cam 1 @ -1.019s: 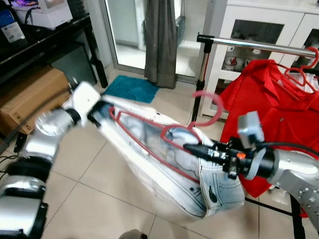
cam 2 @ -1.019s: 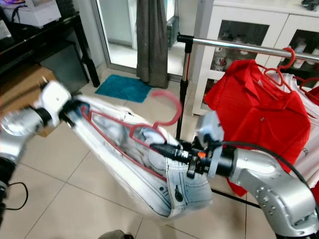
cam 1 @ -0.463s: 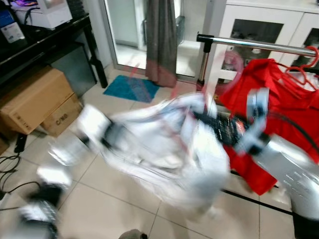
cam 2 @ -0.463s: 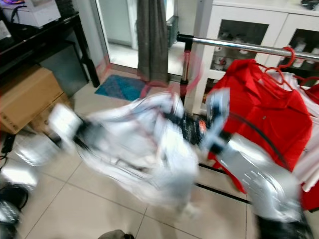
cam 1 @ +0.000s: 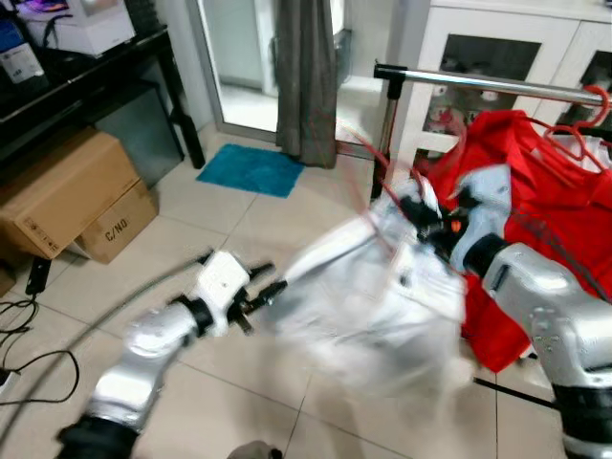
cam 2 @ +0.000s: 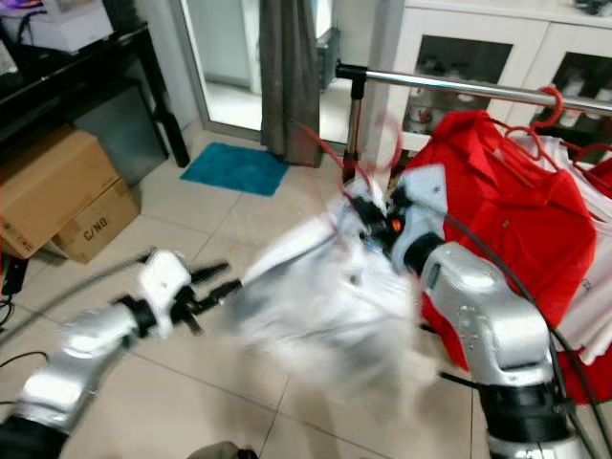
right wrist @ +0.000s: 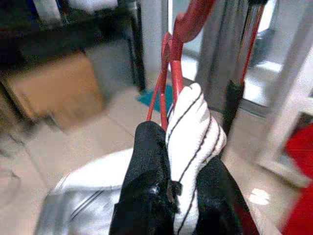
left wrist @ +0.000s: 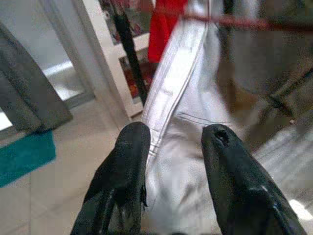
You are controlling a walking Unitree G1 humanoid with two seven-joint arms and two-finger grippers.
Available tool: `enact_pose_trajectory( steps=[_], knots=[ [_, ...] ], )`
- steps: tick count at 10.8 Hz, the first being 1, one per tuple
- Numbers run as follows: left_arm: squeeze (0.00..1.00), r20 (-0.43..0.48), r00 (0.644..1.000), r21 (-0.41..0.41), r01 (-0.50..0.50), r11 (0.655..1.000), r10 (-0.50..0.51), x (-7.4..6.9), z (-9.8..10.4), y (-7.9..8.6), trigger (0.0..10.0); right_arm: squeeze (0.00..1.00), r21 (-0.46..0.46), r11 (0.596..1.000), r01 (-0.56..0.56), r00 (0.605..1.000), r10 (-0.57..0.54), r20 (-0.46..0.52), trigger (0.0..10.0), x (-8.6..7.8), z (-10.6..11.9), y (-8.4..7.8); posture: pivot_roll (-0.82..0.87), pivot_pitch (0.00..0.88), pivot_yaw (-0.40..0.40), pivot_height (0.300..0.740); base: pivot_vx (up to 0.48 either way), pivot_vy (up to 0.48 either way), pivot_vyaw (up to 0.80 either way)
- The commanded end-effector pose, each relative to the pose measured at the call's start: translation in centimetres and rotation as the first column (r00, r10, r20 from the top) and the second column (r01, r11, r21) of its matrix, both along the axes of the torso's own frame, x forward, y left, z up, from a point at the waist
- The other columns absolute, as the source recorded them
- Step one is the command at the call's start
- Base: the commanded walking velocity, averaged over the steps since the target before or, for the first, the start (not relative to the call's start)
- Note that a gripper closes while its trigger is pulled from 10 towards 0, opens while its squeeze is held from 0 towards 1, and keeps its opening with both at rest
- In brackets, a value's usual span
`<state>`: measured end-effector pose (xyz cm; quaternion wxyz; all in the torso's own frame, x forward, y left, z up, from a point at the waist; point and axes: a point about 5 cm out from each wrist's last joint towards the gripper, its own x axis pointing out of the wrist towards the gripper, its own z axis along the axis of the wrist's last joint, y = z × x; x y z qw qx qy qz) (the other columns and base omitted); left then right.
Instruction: Hang hanger
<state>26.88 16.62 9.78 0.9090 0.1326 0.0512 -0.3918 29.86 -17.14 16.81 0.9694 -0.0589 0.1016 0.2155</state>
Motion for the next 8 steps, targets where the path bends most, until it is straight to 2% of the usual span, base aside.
enact_pose_trajectory(
  steps=[1, 2, 3, 4, 5, 6, 7, 8],
  knots=[
    [1.00, 0.006, 1.000, 0.005, -0.015, 1.000, 0.015, 0.1, 0.8, 1.6, 10.0, 0.00, -0.100, 0.994, -0.033, 0.995, 0.042, 0.092, 0.0, 0.6, 1.2, 0.6, -0.05, 0.000, 0.059, 0.740, 0.000, 0.000, 0.00],
    [1.00, 0.028, 0.999, 0.014, -0.023, 1.000, 0.022, 0.5, 1.8, 2.9, 10.0, 0.00, -0.142, 0.987, -0.081, 0.990, 0.096, 0.102, 0.0, 0.8, 1.1, 1.0, -0.05, 0.000, 0.054, 0.740, 0.000, 0.000, 0.00],
    [1.00, 0.077, 0.997, -0.029, -0.006, 1.000, 0.008, 1.2, 4.6, 3.6, 10.0, 0.00, -0.185, 0.966, -0.180, 0.973, 0.203, 0.113, 0.0, 0.7, 1.2, 1.9, -0.04, 0.000, 0.047, 0.740, 0.000, 0.000, 0.00],
    [1.00, 0.094, 0.995, -0.043, 0.025, 0.999, -0.020, 1.6, 6.1, 3.9, 10.0, 0.00, -0.218, 0.941, -0.257, 0.950, 0.287, 0.121, 0.0, 0.5, 1.1, 2.7, -0.04, 0.000, 0.052, 0.740, 0.000, 0.000, 0.00],
    [1.00, 0.086, 0.989, -0.040, 0.127, 0.991, -0.124, 2.3, 7.8, 3.6, 10.0, 0.00, -0.202, 0.894, -0.400, 0.896, 0.428, 0.120, 0.0, -0.4, 1.4, 3.7, -0.03, 0.000, 0.057, 0.740, 0.000, 0.000, 0.00],
    [1.00, 0.071, 0.965, -0.015, 0.255, 0.967, -0.253, 2.7, 8.6, 2.2, 10.0, 0.00, -0.217, 0.846, -0.487, 0.852, 0.514, 0.093, 0.0, -1.0, 1.4, 4.2, -0.03, 0.000, 0.063, 0.740, 0.000, 0.000, 0.00],
    [1.00, 0.067, 0.934, 0.000, 0.351, 0.936, -0.350, 2.8, 9.4, 0.9, 10.0, 0.00, -0.227, 0.818, -0.529, 0.827, 0.557, 0.080, 0.0, -1.3, 1.4, 4.4, -0.03, 0.000, 0.067, 0.740, 0.000, 0.000, 0.00],
    [1.00, 0.078, 0.887, 0.023, 0.455, 0.890, -0.455, 3.2, 11.1, -0.3, 10.0, 0.00, -0.234, 0.785, -0.574, 0.793, 0.604, 0.079, 0.0, -1.5, 1.7, 4.4, -0.03, 0.000, 0.074, 0.740, 0.000, 0.000, 0.00]
  ],
)
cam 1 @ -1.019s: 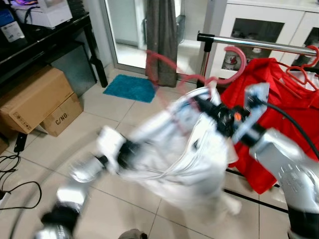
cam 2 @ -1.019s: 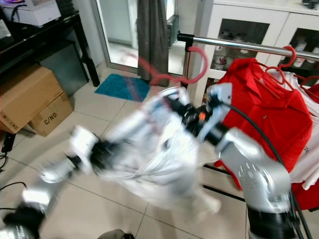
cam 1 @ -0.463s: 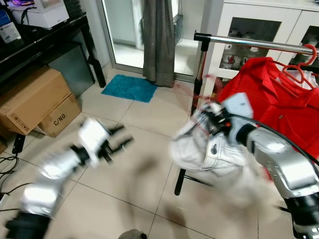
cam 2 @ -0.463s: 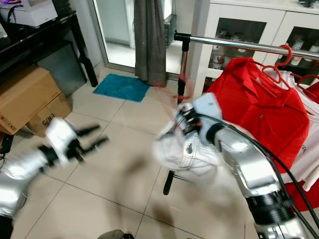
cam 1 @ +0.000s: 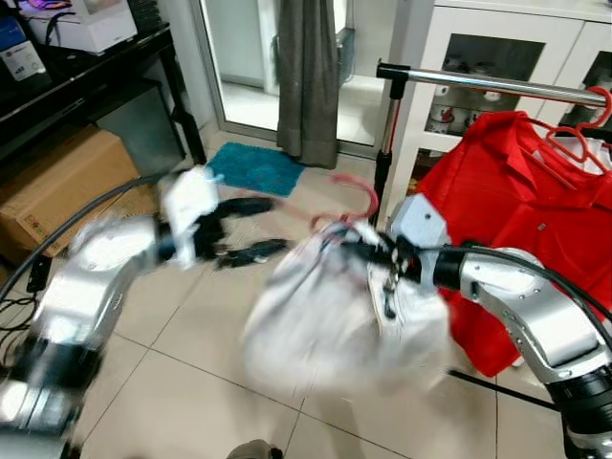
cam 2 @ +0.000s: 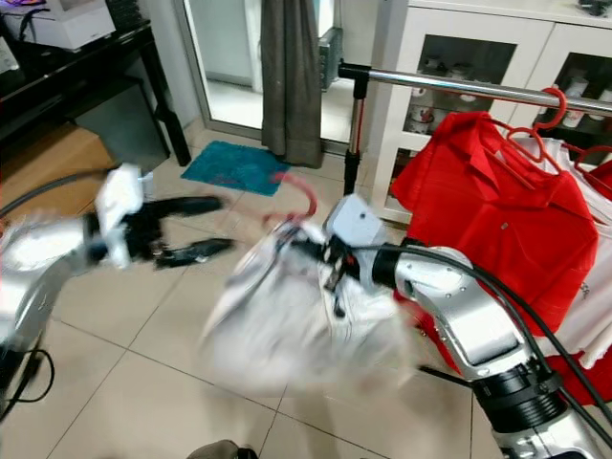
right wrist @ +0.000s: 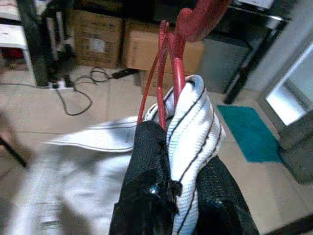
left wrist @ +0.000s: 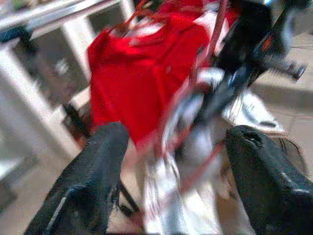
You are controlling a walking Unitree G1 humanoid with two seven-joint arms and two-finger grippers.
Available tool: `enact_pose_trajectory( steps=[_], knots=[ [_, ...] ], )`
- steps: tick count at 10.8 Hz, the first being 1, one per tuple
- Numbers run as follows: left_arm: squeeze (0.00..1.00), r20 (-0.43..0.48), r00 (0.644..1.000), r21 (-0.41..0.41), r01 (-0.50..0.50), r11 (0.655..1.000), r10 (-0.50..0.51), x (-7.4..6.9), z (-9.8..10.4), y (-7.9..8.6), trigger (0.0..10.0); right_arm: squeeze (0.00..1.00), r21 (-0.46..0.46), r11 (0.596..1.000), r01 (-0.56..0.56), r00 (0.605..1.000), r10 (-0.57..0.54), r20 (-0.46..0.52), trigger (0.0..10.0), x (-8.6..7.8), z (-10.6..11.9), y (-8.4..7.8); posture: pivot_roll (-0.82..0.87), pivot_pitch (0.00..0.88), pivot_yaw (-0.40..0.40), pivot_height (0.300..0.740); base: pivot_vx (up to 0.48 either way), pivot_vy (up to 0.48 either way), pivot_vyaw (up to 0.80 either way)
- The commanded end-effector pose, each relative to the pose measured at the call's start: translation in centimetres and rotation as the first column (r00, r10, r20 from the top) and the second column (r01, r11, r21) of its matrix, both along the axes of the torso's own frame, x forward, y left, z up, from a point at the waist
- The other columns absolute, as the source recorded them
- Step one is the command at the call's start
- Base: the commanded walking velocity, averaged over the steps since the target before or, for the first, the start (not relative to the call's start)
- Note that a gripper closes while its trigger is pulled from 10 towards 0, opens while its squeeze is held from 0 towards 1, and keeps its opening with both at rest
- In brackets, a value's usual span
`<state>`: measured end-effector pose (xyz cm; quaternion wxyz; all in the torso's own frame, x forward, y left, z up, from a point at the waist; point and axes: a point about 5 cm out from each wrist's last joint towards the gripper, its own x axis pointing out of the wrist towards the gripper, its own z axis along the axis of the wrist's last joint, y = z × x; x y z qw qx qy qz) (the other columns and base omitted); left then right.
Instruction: Hang hanger
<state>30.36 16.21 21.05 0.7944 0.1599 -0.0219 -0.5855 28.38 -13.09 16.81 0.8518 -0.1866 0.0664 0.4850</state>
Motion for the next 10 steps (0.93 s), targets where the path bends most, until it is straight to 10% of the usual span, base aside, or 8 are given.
enact_pose_trajectory(
  steps=[1, 2, 5, 7, 10],
  knots=[
    [0.51, 0.003, 0.999, 0.036, 0.053, 0.998, -0.054, 0.0, 0.5, -0.1, 10.0, 0.00, 0.013, 0.998, -0.060, 0.995, 0.059, 0.080, 0.0, 0.0, 2.0, 0.4, -0.02, 0.000, 0.079, 0.740, 0.000, 0.000, 0.00],
    [0.00, 0.017, 0.993, 0.116, 0.111, 0.987, -0.114, 0.5, 0.9, -0.2, 10.0, 0.00, 0.004, 0.994, -0.112, 0.991, 0.111, 0.080, 0.0, -0.3, 2.4, 0.5, -0.02, 0.000, 0.084, 0.740, 0.000, 0.000, 0.00],
    [0.00, -0.110, 0.966, 0.240, 0.255, 0.937, -0.235, 1.1, -1.0, -1.0, 10.0, 0.00, -0.052, 0.974, -0.219, 0.972, 0.222, 0.075, 0.0, -1.0, 2.9, 0.5, -0.05, 0.000, 0.089, 0.740, 0.000, 0.000, 0.00],
    [0.00, -0.099, 0.981, 0.273, 0.190, 0.943, -0.168, 2.8, -1.5, -1.4, 0.7, 0.00, -0.086, 0.962, -0.260, 0.961, 0.267, 0.071, 0.0, -1.2, 3.5, 0.3, -0.06, 0.000, 0.066, 0.740, 0.000, 0.000, 0.00],
    [0.00, -0.109, 0.972, 0.233, 0.229, 0.945, -0.208, 3.6, -1.7, -3.1, 0.0, 0.00, -0.123, 0.941, -0.315, 0.946, 0.322, 0.043, 0.0, -1.6, 3.6, 0.1, -0.06, 0.000, 0.041, 0.740, 0.000, 0.000, 0.00]
  ],
)
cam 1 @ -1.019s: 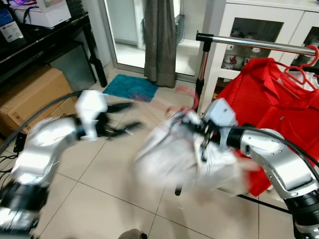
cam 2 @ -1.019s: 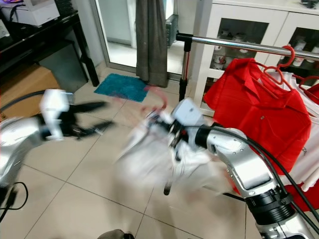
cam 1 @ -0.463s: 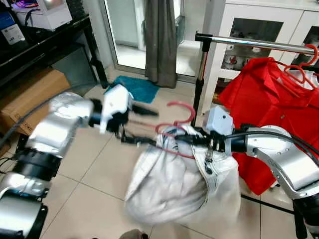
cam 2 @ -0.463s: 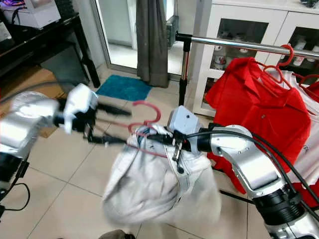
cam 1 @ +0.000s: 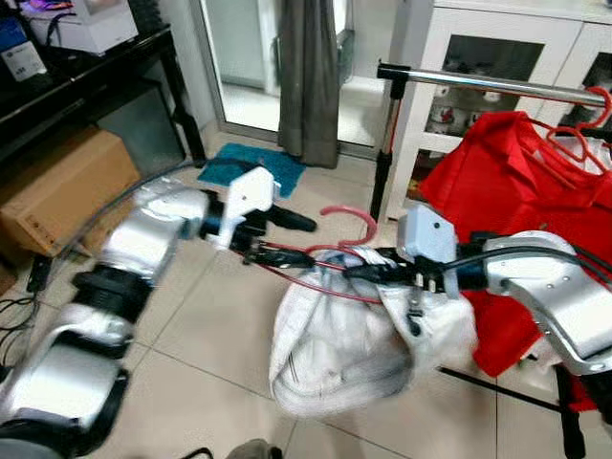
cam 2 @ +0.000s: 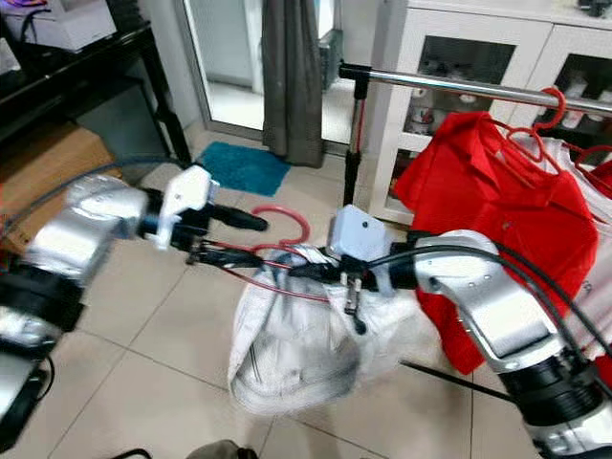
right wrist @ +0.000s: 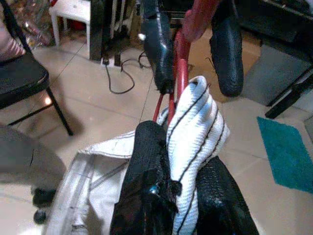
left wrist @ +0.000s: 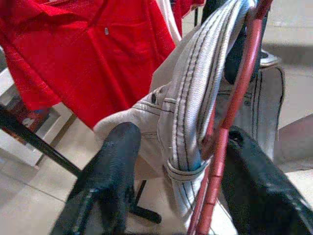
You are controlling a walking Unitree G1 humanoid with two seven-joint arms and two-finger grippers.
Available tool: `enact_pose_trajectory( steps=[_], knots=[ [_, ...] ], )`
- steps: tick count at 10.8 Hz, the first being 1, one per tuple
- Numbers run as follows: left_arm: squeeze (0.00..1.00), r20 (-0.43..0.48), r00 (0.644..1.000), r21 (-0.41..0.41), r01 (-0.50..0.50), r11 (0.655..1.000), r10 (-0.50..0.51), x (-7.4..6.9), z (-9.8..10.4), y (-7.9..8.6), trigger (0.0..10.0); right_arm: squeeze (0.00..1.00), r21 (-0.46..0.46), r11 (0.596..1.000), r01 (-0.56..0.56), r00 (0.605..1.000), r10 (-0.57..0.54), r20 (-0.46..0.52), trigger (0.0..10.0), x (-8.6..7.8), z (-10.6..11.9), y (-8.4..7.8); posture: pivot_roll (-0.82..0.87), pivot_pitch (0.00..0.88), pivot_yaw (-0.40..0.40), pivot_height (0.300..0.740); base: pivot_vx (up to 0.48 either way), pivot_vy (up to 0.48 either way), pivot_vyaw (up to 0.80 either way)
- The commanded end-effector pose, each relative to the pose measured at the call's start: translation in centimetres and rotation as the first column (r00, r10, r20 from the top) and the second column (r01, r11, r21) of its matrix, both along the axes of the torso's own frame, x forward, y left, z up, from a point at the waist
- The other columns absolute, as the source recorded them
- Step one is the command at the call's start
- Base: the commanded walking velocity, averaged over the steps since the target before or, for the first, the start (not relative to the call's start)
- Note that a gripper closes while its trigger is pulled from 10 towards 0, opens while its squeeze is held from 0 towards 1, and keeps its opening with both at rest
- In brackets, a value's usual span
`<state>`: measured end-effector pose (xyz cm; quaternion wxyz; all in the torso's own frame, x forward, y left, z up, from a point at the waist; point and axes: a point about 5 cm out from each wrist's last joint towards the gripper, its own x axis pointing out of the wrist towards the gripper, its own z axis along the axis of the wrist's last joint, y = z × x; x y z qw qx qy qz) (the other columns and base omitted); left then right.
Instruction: Hang hanger
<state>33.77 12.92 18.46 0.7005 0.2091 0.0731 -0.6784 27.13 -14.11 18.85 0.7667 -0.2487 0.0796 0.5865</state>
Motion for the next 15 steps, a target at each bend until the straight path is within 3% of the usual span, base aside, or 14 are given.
enact_pose_trajectory(
  steps=[1, 7, 10, 13, 14, 15],
  knots=[
    [0.00, 0.037, 0.999, 0.008, 0.028, 1.000, -0.028, 0.3, 0.7, -0.9, 0.0, 0.00, 0.011, 0.996, -0.091, 0.994, 0.090, 0.059, 0.0, -0.4, 1.6, 1.1, -0.07, 0.000, 0.039, 0.740, 0.000, 0.000, 0.00],
    [0.00, 0.045, 0.992, 0.054, 0.112, 0.992, -0.114, -0.3, -0.7, -1.7, 0.0, 0.00, 0.014, 0.993, -0.117, 0.992, 0.116, 0.047, 0.0, -0.8, 1.5, 1.5, -0.07, 0.000, 0.045, 0.740, 0.000, 0.000, 0.00],
    [0.00, -0.005, 0.987, 0.042, 0.163, 0.986, -0.163, -0.9, -1.0, -1.4, 0.0, 0.00, 0.014, 0.993, -0.114, 0.992, 0.113, 0.048, 0.0, -0.7, 1.4, 1.6, -0.06, 0.000, 0.041, 0.740, 0.000, 0.000, 0.00],
    [0.00, -0.051, 0.987, 0.029, 0.154, 0.988, -0.152, -1.2, -1.5, -1.2, 0.0, 0.00, 0.031, 0.995, -0.094, 0.994, 0.092, 0.053, 0.0, -0.6, 1.3, 1.7, -0.06, 0.000, 0.044, 0.740, 0.000, 0.000, 0.00],
    [0.00, -0.057, 0.989, 0.038, 0.141, 0.989, -0.139, -1.2, -1.7, -1.1, 0.0, 0.00, 0.037, 0.996, -0.077, 0.995, 0.075, 0.060, 9.8, -0.5, 1.2, 1.7, -0.06, 0.000, 0.047, 0.740, 0.000, 0.000, 0.00],
    [0.00, -0.063, 0.990, 0.046, 0.127, 0.991, -0.124, -1.2, -1.8, -1.0, 0.0, 0.35, 0.065, 0.997, -0.039, 0.999, 0.036, 0.036, 10.0, -0.3, 1.1, 1.6, -0.06, 0.000, 0.048, 0.740, 0.000, 0.000, 0.00]
  ],
)
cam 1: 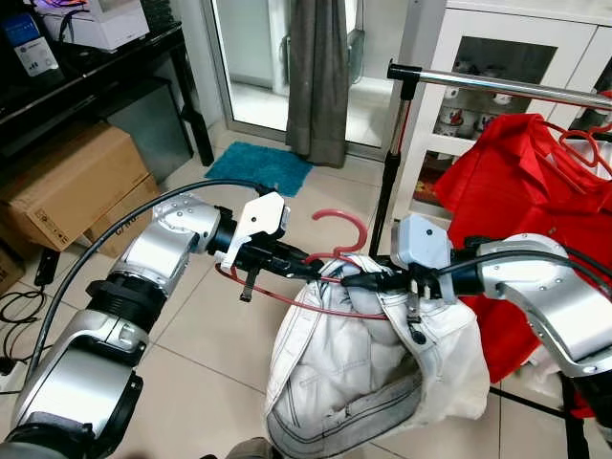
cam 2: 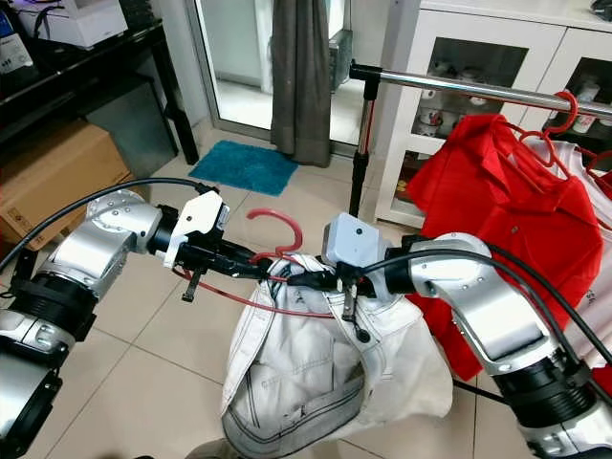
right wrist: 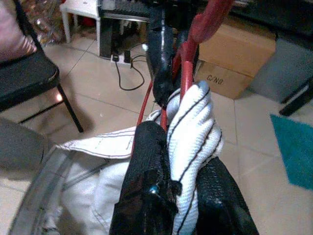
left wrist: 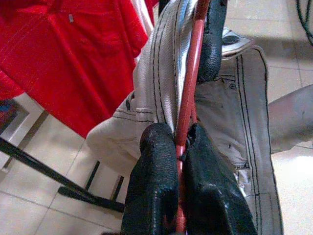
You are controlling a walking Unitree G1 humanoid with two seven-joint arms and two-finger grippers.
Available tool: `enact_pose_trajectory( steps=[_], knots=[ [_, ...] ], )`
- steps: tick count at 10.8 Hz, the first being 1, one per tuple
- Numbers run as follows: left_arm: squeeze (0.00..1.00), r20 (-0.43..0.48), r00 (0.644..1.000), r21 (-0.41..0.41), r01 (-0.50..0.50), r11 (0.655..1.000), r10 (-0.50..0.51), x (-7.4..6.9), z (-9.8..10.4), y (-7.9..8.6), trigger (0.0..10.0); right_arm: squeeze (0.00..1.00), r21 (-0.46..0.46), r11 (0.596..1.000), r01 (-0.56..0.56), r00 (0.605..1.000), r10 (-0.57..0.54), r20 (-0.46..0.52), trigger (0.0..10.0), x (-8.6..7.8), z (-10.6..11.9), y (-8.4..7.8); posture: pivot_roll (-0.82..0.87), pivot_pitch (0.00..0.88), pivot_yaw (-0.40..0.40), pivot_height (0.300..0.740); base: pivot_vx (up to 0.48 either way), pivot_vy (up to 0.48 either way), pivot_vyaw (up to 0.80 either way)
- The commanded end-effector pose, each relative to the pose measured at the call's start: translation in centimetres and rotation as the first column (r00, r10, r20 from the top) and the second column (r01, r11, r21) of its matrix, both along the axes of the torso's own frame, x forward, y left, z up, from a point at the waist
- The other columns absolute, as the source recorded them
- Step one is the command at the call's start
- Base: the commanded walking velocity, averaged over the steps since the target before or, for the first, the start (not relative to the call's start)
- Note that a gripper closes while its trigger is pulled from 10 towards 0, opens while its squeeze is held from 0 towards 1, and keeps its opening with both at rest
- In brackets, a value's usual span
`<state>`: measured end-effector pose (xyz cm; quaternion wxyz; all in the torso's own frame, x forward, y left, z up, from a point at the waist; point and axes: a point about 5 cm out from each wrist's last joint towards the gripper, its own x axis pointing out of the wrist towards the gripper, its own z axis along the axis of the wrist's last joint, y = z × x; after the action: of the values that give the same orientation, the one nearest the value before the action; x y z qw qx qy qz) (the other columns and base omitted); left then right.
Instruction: Hang hanger
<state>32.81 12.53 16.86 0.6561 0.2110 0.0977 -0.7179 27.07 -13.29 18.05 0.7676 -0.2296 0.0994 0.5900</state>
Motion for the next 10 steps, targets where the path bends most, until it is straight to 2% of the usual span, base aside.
enact_pose_trajectory(
  steps=[1, 4, 6, 8, 9, 10],
  knots=[
    [0.00, 0.001, 1.000, 0.015, 0.008, 1.000, -0.008, -0.2, -0.2, -0.4, 0.0, 1.00, 0.076, 0.997, -0.033, 0.998, 0.028, 0.063, 10.0, -0.2, 1.9, 0.7, -0.06, 0.000, 0.047, 0.740, 0.000, 0.000, 0.00],
    [0.00, 0.013, 0.999, 0.014, -0.047, 0.999, 0.047, 0.2, -0.1, -0.1, 0.0, 1.00, 0.076, 0.997, 0.034, 0.997, -0.038, 0.062, 10.0, -0.4, 1.5, 0.1, -0.06, 0.000, 0.050, 0.740, 0.000, 0.000, 0.00],
    [0.00, 0.026, 0.994, 0.034, -0.111, 0.993, 0.110, 0.6, -0.4, 0.4, 0.0, 1.00, 0.030, 0.996, 0.088, 0.993, -0.090, 0.072, 10.0, -0.8, 1.1, -0.5, -0.07, 0.000, 0.059, 0.740, 0.000, 0.000, 0.00],
    [0.00, 0.031, 0.976, 0.030, -0.216, 0.976, 0.215, 1.2, -0.3, 1.2, 0.0, 1.00, -0.028, 0.980, 0.196, 0.973, -0.191, 0.131, 10.0, -0.7, 1.2, -1.4, -0.07, 0.000, 0.062, 0.740, 0.000, 0.000, 0.00],
    [0.00, 0.036, 0.969, 0.023, -0.247, 0.969, 0.246, 1.4, -0.3, 1.3, 0.0, 1.00, -0.063, 0.974, 0.219, 0.967, -0.207, 0.148, 10.0, -0.8, 1.1, -1.6, -0.07, 0.000, 0.061, 0.740, 0.000, 0.000, 0.00],
    [0.00, 0.024, 0.957, -0.027, -0.290, 0.957, 0.290, 1.5, 0.1, 0.9, 0.0, 1.00, -0.104, 0.955, 0.278, 0.955, -0.263, 0.140, 10.0, -1.4, 0.1, -1.3, -0.08, 0.000, 0.060, 0.740, 0.000, 0.000, 0.00]
  ],
)
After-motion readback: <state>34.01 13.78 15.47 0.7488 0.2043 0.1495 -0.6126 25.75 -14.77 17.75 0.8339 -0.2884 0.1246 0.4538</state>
